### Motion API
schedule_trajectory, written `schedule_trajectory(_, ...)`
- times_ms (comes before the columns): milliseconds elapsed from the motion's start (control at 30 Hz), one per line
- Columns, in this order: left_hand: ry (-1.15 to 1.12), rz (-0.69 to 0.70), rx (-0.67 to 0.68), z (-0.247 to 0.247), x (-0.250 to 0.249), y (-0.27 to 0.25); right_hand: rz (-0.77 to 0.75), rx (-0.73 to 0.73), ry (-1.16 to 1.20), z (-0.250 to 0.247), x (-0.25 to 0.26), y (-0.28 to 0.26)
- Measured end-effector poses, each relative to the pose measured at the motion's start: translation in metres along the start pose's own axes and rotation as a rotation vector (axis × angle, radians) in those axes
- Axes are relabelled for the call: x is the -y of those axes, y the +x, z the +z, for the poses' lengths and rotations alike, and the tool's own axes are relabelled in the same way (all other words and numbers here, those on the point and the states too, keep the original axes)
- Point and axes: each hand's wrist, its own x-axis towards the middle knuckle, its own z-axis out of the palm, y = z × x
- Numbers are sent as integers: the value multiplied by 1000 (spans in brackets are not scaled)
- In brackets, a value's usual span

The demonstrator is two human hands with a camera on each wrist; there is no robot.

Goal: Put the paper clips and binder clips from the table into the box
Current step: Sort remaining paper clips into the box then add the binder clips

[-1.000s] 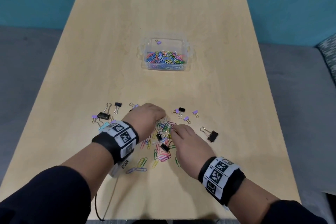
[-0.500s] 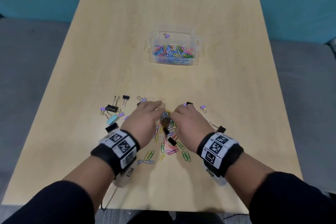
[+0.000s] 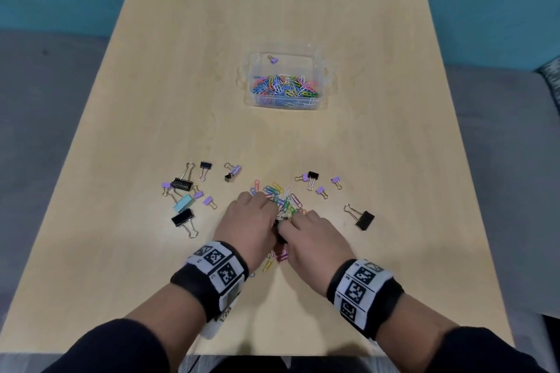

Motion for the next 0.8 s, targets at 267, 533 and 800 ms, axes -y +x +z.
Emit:
schedule_trajectory(267, -130, -64, -26, -1, 4, -1, -76, 62, -101, -2, -7, 1)
schedule_trajectory(533, -426, -259, 47, -14, 1, -3, -123, 39, -69, -3, -8, 1)
schedule_trajectory(800, -449, -232, -2, -13, 9, -10, 121, 22, 89, -19, -25, -18)
